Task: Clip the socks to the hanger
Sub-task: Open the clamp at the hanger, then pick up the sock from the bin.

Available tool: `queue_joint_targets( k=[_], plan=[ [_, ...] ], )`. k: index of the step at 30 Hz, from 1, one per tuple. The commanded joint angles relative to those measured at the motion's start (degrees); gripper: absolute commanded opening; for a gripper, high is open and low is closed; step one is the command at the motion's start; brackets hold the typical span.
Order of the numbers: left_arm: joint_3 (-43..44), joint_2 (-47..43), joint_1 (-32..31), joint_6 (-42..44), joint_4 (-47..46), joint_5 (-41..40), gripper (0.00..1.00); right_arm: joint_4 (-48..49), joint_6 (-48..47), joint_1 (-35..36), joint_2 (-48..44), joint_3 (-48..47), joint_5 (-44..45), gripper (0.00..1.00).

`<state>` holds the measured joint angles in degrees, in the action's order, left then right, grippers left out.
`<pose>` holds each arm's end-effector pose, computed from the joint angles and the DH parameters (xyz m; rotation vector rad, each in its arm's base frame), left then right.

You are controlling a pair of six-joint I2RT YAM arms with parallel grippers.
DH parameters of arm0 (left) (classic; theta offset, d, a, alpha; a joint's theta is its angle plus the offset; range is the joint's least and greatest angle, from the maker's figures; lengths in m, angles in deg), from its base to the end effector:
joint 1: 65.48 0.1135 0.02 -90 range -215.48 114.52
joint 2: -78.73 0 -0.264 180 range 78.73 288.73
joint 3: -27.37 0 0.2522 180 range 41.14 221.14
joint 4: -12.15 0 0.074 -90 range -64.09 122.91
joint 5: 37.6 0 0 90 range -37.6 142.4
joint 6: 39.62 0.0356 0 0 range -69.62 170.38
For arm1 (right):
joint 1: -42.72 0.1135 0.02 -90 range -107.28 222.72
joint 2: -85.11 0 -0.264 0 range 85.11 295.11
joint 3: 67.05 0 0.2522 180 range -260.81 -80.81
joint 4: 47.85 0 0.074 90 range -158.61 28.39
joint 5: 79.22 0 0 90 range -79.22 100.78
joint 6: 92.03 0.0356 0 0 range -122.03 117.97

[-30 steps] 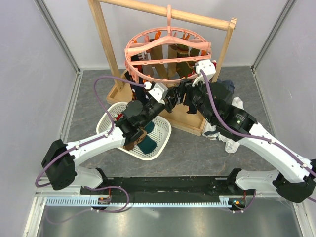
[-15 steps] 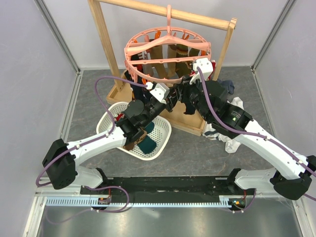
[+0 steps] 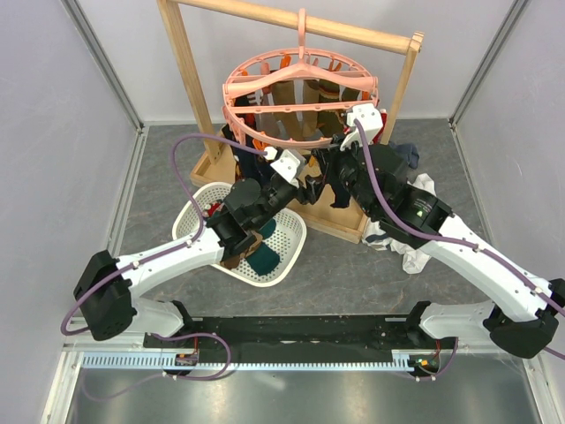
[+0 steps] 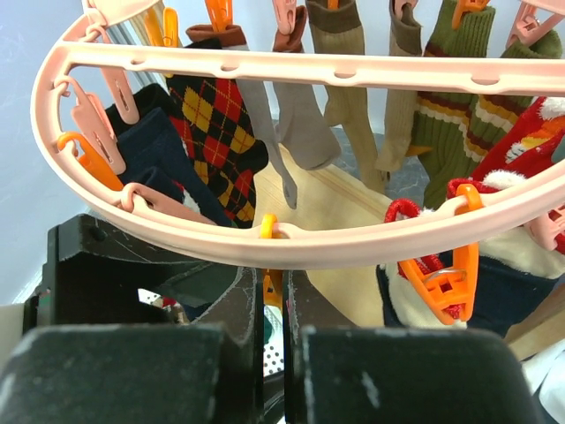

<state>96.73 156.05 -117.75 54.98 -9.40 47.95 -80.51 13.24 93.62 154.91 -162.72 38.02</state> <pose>0.1969 -0.2500 0.3619 0.5894 1.2296 -0.6509 0.1770 0.1920 0.4588 -0.1678 1.6894 0.4676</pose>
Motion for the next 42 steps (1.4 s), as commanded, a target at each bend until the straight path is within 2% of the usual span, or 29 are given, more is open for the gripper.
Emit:
queue_joint_targets(
  k=[1, 4, 6, 10, 11, 16, 20, 24, 28, 33, 35, 38, 42],
  plan=[
    [-0.3, -5.85, -0.29, -4.06, 7.42, -3.28, 0.75, 2.02, -0.15, -0.01, -2.3, 0.69, 0.7, 0.0],
    [-2.33, -10.51, -0.38, -8.36, 13.58, -5.92, 0.83, 2.2, -0.85, -0.01, -3.0, 1.31, 1.32, 0.0],
    [-3.82, -14.45, -0.37, -13.27, 21.22, -8.29, 0.85, 2.2, -1.2, -0.09, -3.44, 1.49, 1.84, 0.0],
    [-6.37, -20.62, -0.38, -23.12, 34.93, -10.93, 0.86, 2.46, -1.82, -0.18, -3.71, 2.19, 2.29, 0.0],
    [-7.68, -21.67, -0.29, -25.23, 40.7, -12.15, 0.86, 2.63, -1.99, -0.18, -3.53, 2.37, 2.29, 0.0],
    [-12.61, -26.86, -0.29, -36.76, 51.73, -19.01, 0.89, 3.16, -2.52, -0.27, -2.92, 3.07, 1.59, 0.0],
    [-12.79, -25.73, 0.5, -42.03, 59.9, -23.32, 0.91, 3.6, -2.79, -0.36, -2.74, 3.68, 1.23, 0.0],
    [-12.0, -21.43, 5.94, -45.21, 65.36, -19.65, 0.89, 3.87, -2.79, -0.44, -2.65, 4.56, 0.79, 0.0],
    [-11.21, -17.65, 12.62, -40.74, 66.86, -16.03, 0.84, 3.87, -2.7, -0.44, -3.09, 5.35, 0.7, 0.0],
    [-7.96, -11.94, 14.39, -19.66, 64.94, -15.51, 0.81, 4.04, -3.23, -0.71, -4.41, 6.15, 0.44, 0.0],
    [-7.43, -10.88, 16.05, -10.99, 62.31, -12.53, 0.8, 4.13, -3.4, -0.8, -4.76, 6.41, 0.53, 0.0],
    [-5.85, -7.81, 19.04, -2.79, 61.32, -6.9, 0.8, 4.13, -3.58, -0.97, -5.2, 6.76, 0.44, 0.0],
    [-3.04, -0.88, 21.59, 1.89, 60.89, -4.0, 0.79, 4.13, -3.49, -1.23, -5.46, 7.29, 0.18, 0.0]
  ],
)
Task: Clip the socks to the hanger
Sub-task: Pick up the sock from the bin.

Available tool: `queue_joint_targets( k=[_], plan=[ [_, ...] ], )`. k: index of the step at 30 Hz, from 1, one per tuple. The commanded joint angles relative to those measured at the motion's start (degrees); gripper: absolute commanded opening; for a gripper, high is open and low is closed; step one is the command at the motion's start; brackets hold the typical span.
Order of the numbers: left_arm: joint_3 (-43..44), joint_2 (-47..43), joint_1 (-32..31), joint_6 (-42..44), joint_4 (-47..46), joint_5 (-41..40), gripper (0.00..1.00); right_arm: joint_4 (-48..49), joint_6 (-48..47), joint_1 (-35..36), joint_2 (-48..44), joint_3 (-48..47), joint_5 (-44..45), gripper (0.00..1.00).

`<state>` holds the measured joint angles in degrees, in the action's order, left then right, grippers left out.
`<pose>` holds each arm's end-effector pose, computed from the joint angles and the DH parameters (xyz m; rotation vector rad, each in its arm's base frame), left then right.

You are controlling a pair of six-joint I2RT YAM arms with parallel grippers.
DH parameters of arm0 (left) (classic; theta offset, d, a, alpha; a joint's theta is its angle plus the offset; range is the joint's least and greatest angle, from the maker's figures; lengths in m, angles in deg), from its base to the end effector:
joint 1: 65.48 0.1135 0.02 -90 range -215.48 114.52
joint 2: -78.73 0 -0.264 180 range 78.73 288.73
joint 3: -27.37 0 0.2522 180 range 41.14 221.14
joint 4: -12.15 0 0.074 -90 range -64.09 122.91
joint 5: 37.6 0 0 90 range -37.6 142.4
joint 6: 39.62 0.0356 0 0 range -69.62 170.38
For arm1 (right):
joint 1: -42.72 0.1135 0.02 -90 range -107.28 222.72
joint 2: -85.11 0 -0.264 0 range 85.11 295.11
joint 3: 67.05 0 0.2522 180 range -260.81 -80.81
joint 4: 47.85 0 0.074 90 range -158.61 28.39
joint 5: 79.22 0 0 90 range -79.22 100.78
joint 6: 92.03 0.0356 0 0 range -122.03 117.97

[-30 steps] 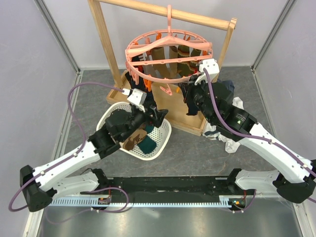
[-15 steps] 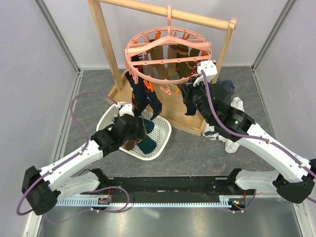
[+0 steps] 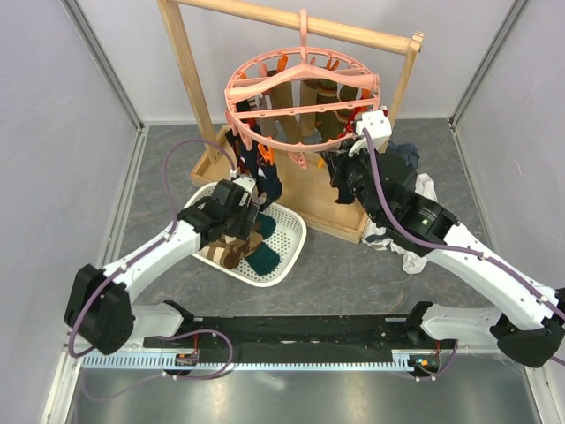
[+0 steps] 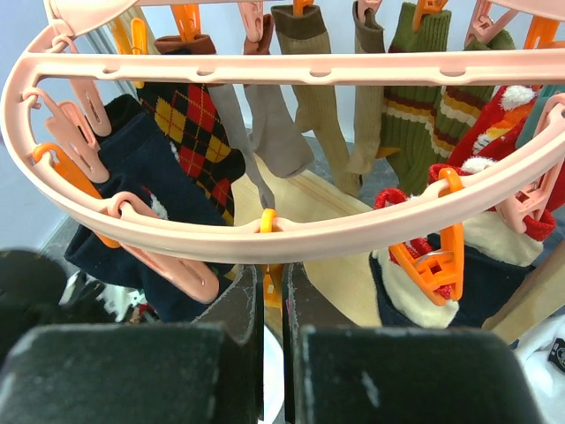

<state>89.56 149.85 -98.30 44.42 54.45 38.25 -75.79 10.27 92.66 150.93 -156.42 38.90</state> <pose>0.2162 -0.1291 0.2395 0.4603 2.3840 0.0006 0.1725 0.1791 0.4470 -0.1662 1.6472 0.4262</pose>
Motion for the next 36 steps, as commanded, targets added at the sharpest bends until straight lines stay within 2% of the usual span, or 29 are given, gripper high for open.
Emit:
queue_joint_targets(
  k=[1, 9, 16, 24, 30, 34, 36],
  plan=[
    [5.18, 6.4, 2.75, 14.11, -3.13, 7.8, 0.79, -0.59, -0.52, -0.45, -1.49, 1.08, -1.05, 0.0],
    [10.37, 15.1, 4.6, 19.58, -3.92, 18.1, 0.75, -0.59, -0.61, -1.33, -2.1, 1.52, -2.54, 0.0],
    [12.92, 21.78, 5.05, 21.25, -2.26, 20.83, 0.66, -0.59, -0.34, -1.77, -2.45, 1.79, -3.25, 0.0],
    [12.48, 22.58, 5.13, 21.6, -0.5, 19.08, 0.53, -0.68, 0.1, -2.38, -2.8, 2.05, -3.77, 0.0],
    [12.92, 22.41, 5.13, 21.16, -0.15, 16.97, 0.36, -0.68, 0.36, -2.38, -3.07, 2.31, -3.95, 0.0],
    [13.27, 21.09, 5.13, 20.28, 0.47, 14.16, 0.09, -0.59, 0.62, -2.38, -3.07, 2.23, -4.3, 0.0],
    [14.06, 19.86, 5.13, 19.06, 1.69, 11.35, 0.02, -0.5, 0.63, -2.3, -2.98, 2.14, -4.47, 0.0]
  ],
)
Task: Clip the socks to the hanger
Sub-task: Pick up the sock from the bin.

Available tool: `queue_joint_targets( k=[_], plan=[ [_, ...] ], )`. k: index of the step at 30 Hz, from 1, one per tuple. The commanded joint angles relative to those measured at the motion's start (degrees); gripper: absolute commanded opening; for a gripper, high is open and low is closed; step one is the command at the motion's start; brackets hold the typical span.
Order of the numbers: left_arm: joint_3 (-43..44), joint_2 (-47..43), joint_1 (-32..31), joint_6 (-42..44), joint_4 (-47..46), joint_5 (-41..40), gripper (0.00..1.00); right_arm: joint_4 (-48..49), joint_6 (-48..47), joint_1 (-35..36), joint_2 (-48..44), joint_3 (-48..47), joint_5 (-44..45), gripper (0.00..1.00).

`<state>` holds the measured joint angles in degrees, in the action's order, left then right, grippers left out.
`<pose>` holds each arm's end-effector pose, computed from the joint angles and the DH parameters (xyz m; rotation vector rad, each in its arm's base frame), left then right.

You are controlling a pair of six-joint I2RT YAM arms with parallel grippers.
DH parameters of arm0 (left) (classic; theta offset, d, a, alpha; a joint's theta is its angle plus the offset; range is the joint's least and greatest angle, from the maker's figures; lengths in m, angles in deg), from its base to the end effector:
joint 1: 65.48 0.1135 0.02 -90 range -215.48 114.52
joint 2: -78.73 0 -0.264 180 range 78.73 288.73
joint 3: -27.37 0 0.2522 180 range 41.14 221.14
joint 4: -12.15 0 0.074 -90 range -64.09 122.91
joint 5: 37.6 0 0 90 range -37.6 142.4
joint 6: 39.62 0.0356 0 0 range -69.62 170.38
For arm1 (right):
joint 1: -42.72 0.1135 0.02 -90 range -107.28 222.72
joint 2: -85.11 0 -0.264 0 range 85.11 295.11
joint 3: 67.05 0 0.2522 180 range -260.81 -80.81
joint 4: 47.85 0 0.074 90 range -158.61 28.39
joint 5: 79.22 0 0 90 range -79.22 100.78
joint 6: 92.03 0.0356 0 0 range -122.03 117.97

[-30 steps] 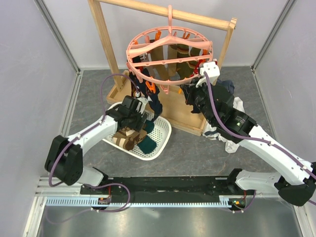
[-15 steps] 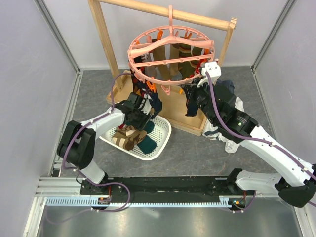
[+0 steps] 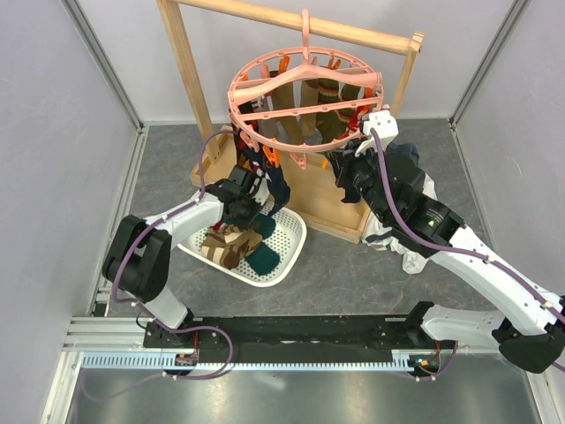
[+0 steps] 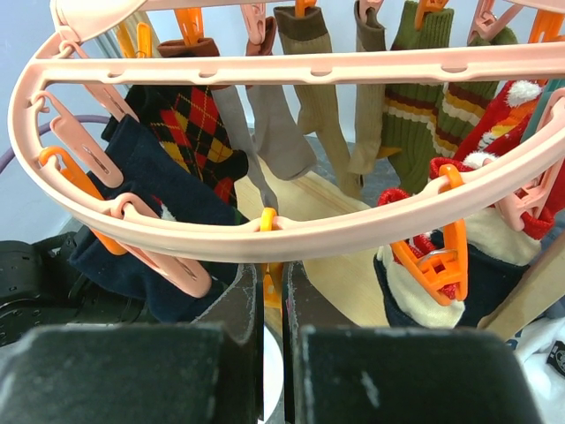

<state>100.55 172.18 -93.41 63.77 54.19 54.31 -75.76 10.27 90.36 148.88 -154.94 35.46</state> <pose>0.2852 -0.1525 0.1926 0.9500 2.4884 -0.1271 0.1724 0.1670 0.4463 -0.1753 1.6405 0.4494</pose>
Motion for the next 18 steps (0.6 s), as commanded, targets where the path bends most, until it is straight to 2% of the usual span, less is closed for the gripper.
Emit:
queue_joint_targets(
  k=[1, 11, 18],
  plan=[
    [3.25, -4.31, 0.15, -0.81, 2.31, -5.16, 0.02, -0.61, 0.63, -0.17, -1.01, 0.65, -0.96, 0.0],
    [6.59, -19.24, 0.24, -8.28, 9.69, -15.61, 0.02, -0.7, 0.27, -0.18, -0.31, -0.23, -1.39, 0.0],
    [9.39, -28.93, 0.24, -8.9, 10.84, -22.47, 0.02, -0.7, 0.45, -0.18, 0.3, -1.28, -2.36, 0.0]
  ],
)
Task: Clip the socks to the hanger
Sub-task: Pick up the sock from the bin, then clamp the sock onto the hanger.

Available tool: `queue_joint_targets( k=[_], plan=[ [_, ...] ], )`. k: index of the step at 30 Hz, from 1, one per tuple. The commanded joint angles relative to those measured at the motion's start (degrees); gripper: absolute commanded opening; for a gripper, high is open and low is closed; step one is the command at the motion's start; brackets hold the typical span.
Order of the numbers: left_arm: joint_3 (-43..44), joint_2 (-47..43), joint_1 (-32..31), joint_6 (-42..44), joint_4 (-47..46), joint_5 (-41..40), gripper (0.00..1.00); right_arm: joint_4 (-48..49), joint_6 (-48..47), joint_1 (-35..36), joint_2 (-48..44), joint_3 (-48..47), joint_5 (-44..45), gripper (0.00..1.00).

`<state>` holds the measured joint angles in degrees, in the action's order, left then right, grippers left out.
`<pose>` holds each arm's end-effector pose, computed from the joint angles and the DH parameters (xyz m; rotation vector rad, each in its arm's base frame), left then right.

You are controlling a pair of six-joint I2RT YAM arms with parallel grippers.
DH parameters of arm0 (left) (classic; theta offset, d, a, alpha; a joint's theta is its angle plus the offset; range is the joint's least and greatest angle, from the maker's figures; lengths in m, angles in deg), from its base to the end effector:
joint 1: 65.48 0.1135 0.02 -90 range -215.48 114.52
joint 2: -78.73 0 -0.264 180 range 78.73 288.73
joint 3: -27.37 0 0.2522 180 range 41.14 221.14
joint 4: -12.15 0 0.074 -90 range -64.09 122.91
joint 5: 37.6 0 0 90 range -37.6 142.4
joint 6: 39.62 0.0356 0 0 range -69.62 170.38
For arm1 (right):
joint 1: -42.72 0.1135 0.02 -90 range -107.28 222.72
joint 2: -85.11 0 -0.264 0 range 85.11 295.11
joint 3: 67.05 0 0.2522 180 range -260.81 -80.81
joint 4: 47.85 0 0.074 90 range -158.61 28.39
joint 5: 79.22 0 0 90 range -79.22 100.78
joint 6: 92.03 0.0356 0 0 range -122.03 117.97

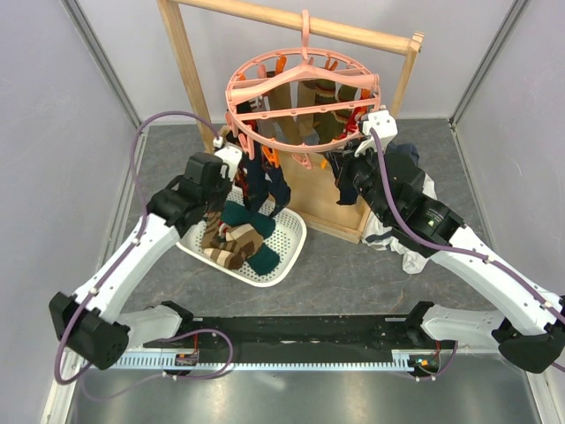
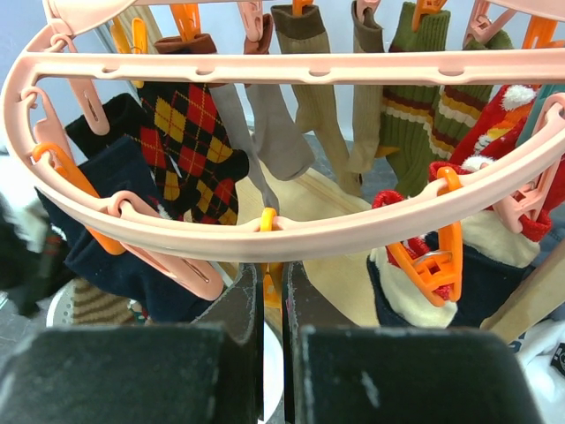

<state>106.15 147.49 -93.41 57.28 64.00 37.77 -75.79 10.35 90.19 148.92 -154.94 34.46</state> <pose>0.2282 -0.1108 0.3311 0.5552 2.2054 0.1014 0.1728 0.1673 0.4461 -0.1858 1.6420 0.4616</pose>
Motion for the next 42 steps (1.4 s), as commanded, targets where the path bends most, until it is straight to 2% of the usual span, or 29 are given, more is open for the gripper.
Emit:
queue_joint_targets(
  k=[1, 3, 6, 12, 16, 25, 30, 36, 42],
  plan=[
    [5.11, -4.94, 0.24, -2.24, 1.11, -6.72, 0.02, -0.59, 0.28, 0.0, 0.43, -1.37, -1.44, 0.0],
    [6.26, -7.21, 0.24, -1.19, 1.11, -6.46, 0.02, -0.77, 0.36, 0.0, 0.61, -1.46, -1.62, 0.0],
    [7.93, -10.46, 0.15, 1.53, 1.11, -1.91, 0.02, -0.77, 0.45, 0.0, 0.7, -1.63, -2.06, 0.0],
    [9.6, -15.4, -0.47, 3.47, 0.85, 14.09, 0.02, -0.68, 0.19, -0.09, 1.05, -2.25, -2.68, 0.0],
    [10.22, -18.99, -1.08, 4.79, 0.85, 27.69, 0.02, -0.77, 0.01, 0.0, 1.31, -2.69, -3.2, 0.0],
    [13.56, -19.1, -1.69, 2.52, -0.02, 45.03, 0.02, -0.59, -0.78, -0.09, 1.58, -3.39, -4.34, 0.0],
    [13.91, -16.11, -4.5, 0.84, -4.59, 47.51, 0.02, 0.02, -1.74, -0.18, 1.84, -3.39, -5.92, 0.0],
    [14.87, -10.31, -17.23, 3.47, -8.02, 37.6, 0.02, 0.64, -2.01, -0.27, 1.49, -3.39, -7.24, 0.0],
    [15.32, -3.37, -19.62, 2.51, -15.74, 36.34, 0.02, 0.81, -2.45, -0.53, 0.97, -2.95, -8.3, 0.0]
  ],
)
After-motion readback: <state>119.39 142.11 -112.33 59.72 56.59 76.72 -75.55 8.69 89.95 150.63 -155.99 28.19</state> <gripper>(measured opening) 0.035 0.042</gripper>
